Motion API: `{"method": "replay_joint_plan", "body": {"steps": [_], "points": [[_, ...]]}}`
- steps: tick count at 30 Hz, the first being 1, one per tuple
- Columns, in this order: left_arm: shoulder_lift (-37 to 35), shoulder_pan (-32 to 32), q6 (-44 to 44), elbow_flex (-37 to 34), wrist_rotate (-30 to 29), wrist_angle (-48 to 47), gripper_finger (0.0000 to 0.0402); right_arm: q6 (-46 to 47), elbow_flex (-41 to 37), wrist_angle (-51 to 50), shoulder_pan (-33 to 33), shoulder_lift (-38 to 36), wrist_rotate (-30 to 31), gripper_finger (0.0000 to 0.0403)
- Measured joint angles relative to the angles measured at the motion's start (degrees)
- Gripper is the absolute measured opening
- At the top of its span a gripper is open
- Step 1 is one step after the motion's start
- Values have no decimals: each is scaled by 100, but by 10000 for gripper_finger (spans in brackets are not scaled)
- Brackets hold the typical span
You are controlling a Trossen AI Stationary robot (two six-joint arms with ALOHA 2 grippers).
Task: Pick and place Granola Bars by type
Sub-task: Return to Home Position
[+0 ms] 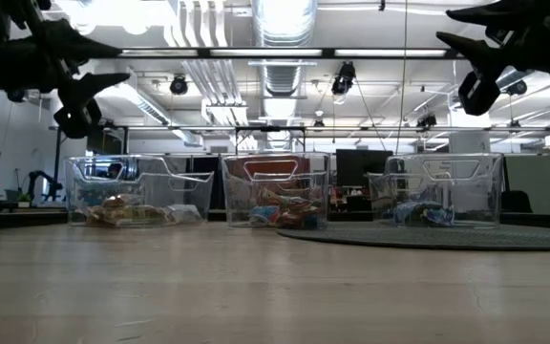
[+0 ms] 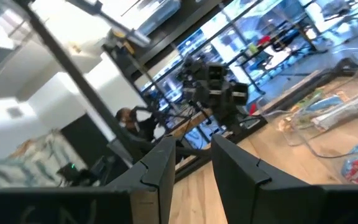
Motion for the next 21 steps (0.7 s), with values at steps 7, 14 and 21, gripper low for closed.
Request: {"method": "replay_joint_plan", "body": {"steps": [7, 14, 21], "points": [[-132, 0, -173, 2, -4, -588, 126, -132, 0, -232, 0, 0, -377, 95], [-123, 0, -171, 2, -12, -639, 126, -171, 0, -370, -2, 4, -277, 95], [-123, 0, -169, 2, -17, -639, 126, -171, 0, -364, -2, 2, -275, 95]]}}
